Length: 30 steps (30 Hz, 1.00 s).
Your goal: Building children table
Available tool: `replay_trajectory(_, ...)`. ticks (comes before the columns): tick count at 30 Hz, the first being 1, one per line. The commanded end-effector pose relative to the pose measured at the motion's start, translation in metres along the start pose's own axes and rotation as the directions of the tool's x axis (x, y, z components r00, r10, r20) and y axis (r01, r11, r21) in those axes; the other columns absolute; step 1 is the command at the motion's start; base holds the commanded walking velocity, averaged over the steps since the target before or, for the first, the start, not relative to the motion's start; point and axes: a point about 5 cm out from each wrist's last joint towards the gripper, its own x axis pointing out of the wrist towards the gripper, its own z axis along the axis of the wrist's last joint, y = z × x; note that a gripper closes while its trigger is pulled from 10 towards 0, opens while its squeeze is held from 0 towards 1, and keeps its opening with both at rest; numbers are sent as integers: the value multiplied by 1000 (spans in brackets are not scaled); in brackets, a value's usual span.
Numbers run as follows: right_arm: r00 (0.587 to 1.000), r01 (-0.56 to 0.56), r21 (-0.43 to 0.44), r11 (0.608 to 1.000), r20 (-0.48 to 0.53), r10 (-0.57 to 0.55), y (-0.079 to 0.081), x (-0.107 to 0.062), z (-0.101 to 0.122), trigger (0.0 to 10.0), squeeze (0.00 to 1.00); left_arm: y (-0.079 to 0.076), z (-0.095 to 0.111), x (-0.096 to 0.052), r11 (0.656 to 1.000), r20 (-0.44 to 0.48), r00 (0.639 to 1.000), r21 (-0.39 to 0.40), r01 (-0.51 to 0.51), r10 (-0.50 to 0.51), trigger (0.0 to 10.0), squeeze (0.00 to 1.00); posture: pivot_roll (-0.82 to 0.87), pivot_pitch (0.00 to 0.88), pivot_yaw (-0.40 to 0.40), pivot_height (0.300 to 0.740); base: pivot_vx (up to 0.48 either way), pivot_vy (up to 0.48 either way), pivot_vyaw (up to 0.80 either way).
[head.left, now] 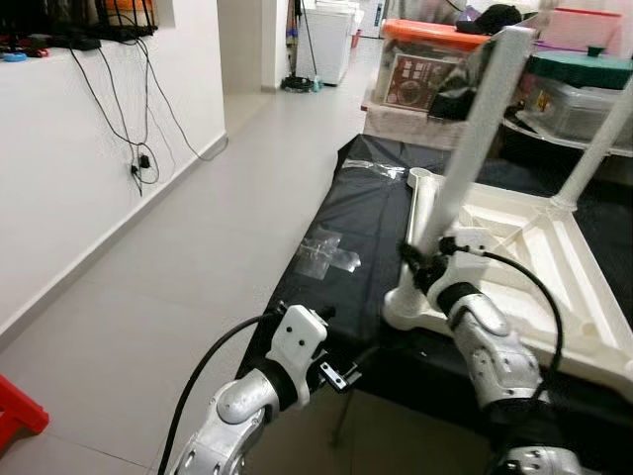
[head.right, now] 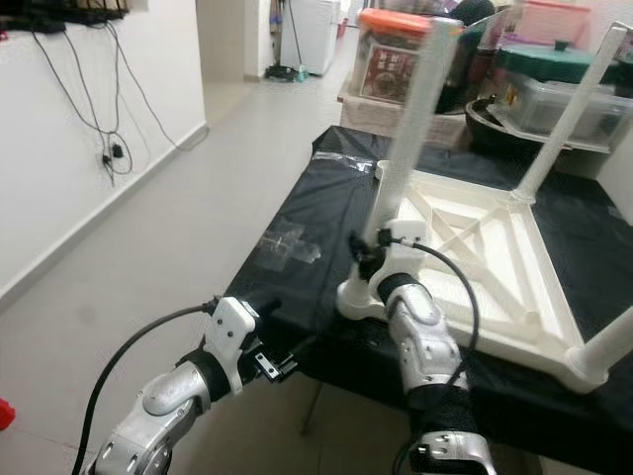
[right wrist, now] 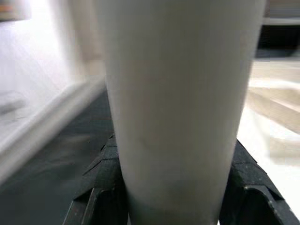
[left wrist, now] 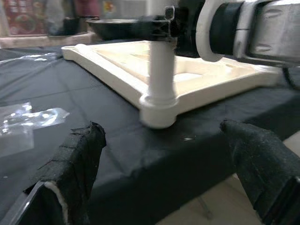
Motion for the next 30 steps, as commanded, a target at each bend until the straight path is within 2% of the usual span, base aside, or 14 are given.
replay_trajectory(1, 961, 278, 53, 959, -17, -277, -35, -7, -4, 0, 0, -2, -1, 2, 1000, -5, 1000, 6, 11, -11, 10000, 0, 151, 0, -109, 740, 0, 0, 0)
replay_trajectory(10, 877, 480, 67, 874, -43, -479, -29, -21, -13, 0, 0, -3, -2, 2, 1000, -5, 1000, 7, 12, -12, 10000, 0, 151, 0, -109, 740, 0, 0, 0)
replay_trajectory(11, 884, 466, 66, 882, -48, -464, -21, -20, -15, 8510, 0, -3, -2, 2, 1000, -5, 1000, 7, 13, -13, 10000, 0, 148, 0, -110, 740, 0, 0, 0)
replay_trajectory(12, 884, 466, 66, 882, -48, -464, -21, -20, -15, 8510, 0, -3, -2, 2, 1000, -5, 1000, 7, 13, -13, 10000, 0, 148, 0, -110, 740, 0, 0, 0)
replay_trajectory(13, 916, 401, 79, 912, -29, -400, -12, -18, -15, 10000, 412, -3, -2, 2, 1000, -5, 1000, 7, 13, -13, 10000, 0, 148, 0, -110, 740, 0, 0, 0)
replay_trajectory(14, 943, 330, 97, 939, -1, -332, -4, -15, -12, 10000, 1000, -3, -2, 2, 1000, -6, 1000, 7, 13, -13, 10000, 0, 148, 0, -110, 740, 0, 0, 0)
replay_trajectory(18, 965, 254, 97, 962, 45, -259, 3, -13, -8, 10000, 1000, -3, -2, 2, 1000, -6, 1000, 6, 14, -14, 10000, 0, 148, 0, -110, 740, 0, 0, 0)
replay_trajectory(19, 972, 213, 90, 973, 81, -221, 6, -12, -4, 10000, 0, -3, -2, 2, 1000, -6, 1000, 6, 14, -14, 10000, 0, 148, 0, -110, 740, 0, 0, 0)
replay_trajectory(22, 990, 84, 118, 990, 101, -96, 11, -9, -1, 10000, 0, -3, -2, 2, 1000, -6, 1000, 6, 14, -14, 10000, 0, 144, 0, -108, 740, 0, 0, 0)
replay_trajectory(24, 972, -221, 127, 967, 106, 208, 21, -9, 1, 10000, 0, -3, -2, 2, 1000, -5, 1000, 6, 13, -13, 10000, 0, 145, 0, -109, 740, 0, 0, 0)
replay_trajectory(25, 972, -221, 127, 967, 106, 208, 21, -9, 1, 10000, 0, -3, -2, 2, 1000, -5, 1000, 6, 13, -13, 10000, 0, 145, 0, -109, 740, 0, 0, 0)
replay_trajectory(27, 918, -395, 125, 910, 89, 386, 26, -13, 2, 10000, 0, -3, -1, 3, 1000, -5, 1000, 6, 13, -13, 10000, 0, 145, 0, -109, 740, 0, 0, 0)
replay_trajectory(29, 774, -632, 110, 767, 45, 632, 30, -27, 4, 10000, 0, -2, -1, 3, 1000, -5, 1000, 7, 12, -12, 10000, 0, 145, 0, -109, 740, 0, 0, 0)
replay_trajectory(30, 774, -632, 110, 767, 45, 632, 30, -27, 4, 10000, 0, -2, -1, 3, 1000, -5, 1000, 7, 12, -12, 10000, 0, 145, 0, -109, 740, 0, 0, 0)
